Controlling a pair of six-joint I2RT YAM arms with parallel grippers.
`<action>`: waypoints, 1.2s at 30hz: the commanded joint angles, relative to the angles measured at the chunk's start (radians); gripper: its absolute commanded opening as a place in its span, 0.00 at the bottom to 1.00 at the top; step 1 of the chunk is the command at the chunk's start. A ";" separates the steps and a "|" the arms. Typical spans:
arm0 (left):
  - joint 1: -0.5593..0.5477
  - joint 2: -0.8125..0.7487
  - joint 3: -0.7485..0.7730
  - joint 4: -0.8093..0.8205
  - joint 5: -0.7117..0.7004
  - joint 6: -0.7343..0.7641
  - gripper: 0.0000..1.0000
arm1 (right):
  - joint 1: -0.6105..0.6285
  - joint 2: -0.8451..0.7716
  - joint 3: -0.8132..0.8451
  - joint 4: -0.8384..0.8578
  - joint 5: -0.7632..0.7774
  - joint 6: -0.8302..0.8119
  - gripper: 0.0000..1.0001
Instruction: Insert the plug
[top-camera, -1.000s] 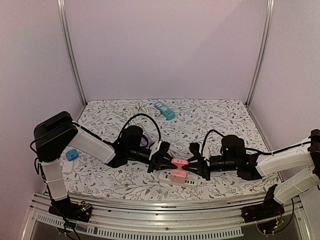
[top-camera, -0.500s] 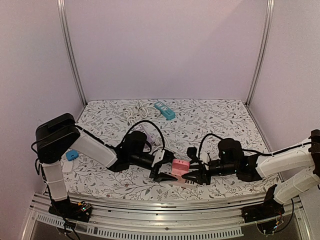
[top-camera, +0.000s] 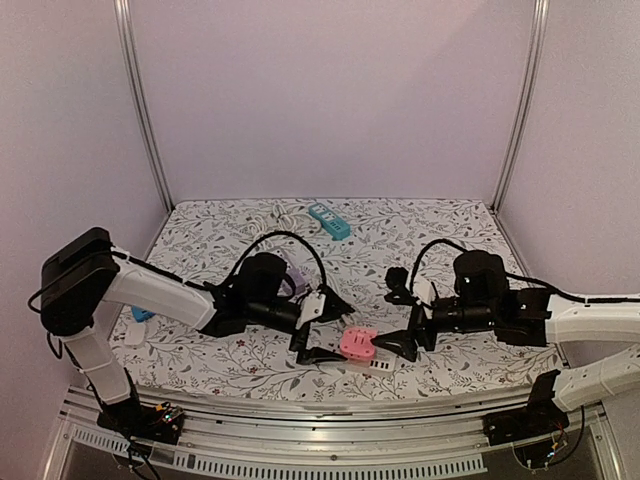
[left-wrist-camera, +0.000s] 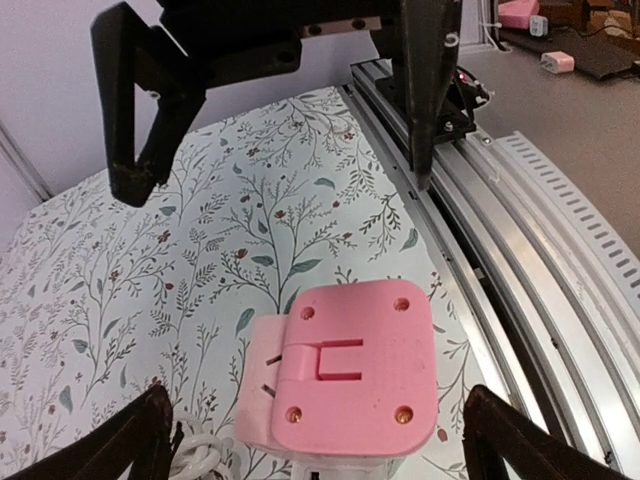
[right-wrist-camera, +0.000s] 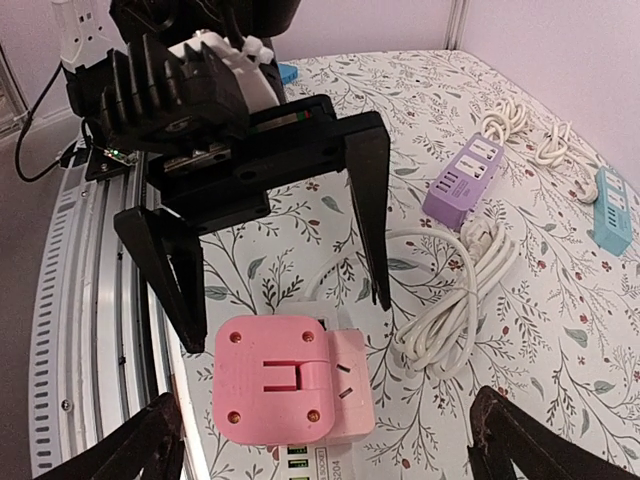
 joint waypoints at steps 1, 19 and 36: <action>-0.016 -0.106 -0.034 -0.160 -0.060 0.093 0.99 | -0.004 0.001 0.066 -0.118 0.013 -0.040 0.99; 0.119 -0.574 -0.139 -0.674 -0.405 0.007 1.00 | 0.162 0.439 0.650 -0.734 0.231 -0.131 0.99; 0.336 -1.061 -0.394 -0.686 -0.354 -0.200 0.99 | 0.169 0.646 0.823 -0.936 0.275 -0.161 0.99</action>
